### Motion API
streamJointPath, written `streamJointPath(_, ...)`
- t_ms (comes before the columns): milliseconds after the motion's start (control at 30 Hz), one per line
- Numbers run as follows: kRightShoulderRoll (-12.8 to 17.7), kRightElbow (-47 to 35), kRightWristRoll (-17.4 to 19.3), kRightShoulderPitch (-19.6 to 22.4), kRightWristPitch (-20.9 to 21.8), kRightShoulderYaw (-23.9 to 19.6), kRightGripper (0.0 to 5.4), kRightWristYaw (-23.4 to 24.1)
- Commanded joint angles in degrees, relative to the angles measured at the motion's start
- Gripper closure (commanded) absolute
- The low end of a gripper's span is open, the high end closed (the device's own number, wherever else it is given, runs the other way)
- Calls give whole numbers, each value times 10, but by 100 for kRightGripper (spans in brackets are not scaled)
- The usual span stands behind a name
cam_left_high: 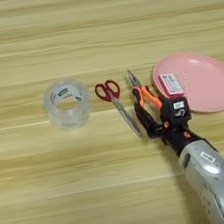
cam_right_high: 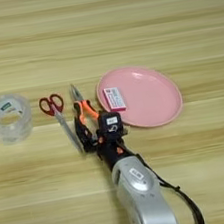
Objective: Move the objects on the table
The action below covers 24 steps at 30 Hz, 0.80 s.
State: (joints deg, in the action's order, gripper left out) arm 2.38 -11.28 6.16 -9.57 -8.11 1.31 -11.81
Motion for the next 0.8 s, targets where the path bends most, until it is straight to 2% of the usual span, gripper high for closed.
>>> streamJointPath(33,5,-41,11,34,23,-11,199,1)
streamJointPath(167,11,-46,14,49,25,-29,199,8)
streamJointPath(400,30,-15,30,87,24,-88,199,20)
streamJointPath(800,79,49,40,136,21,-174,200,42)
